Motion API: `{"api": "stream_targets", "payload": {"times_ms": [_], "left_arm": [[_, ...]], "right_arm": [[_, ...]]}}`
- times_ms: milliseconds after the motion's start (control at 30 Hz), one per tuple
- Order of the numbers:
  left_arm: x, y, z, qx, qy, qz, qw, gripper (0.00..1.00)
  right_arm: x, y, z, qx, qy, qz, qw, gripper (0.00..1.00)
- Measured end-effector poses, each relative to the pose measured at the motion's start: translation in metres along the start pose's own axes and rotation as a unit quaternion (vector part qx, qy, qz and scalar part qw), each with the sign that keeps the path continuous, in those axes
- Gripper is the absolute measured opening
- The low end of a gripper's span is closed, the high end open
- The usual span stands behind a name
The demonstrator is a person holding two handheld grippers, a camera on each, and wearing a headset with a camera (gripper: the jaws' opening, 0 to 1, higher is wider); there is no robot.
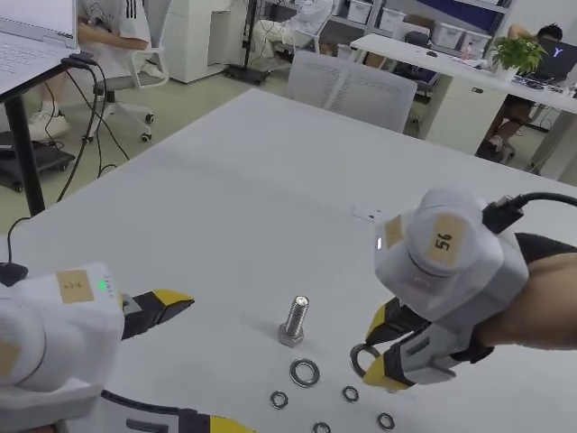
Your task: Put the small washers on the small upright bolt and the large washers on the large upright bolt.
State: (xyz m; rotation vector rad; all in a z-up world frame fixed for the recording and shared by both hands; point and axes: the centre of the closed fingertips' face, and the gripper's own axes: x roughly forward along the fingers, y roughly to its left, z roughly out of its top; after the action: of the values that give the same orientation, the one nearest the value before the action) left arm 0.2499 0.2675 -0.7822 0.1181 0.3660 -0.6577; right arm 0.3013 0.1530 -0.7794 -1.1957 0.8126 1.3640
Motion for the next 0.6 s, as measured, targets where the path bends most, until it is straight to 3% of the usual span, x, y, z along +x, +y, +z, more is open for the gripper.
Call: {"api": "stream_targets", "payload": {"times_ms": [433, 600], "left_arm": [[0.002, 0.006, 0.001, -0.010, -0.009, 0.014, 0.9998, 0.88], [0.002, 0.005, 0.002, -0.013, -0.014, 0.012, 0.9997, 0.88]], "right_arm": [[-0.009, -0.024, 0.020, -0.019, -0.007, -0.009, 0.9998, 0.22], [-0.010, -0.030, 0.030, -0.021, -0.016, 0.000, 0.9997, 0.22]]}}
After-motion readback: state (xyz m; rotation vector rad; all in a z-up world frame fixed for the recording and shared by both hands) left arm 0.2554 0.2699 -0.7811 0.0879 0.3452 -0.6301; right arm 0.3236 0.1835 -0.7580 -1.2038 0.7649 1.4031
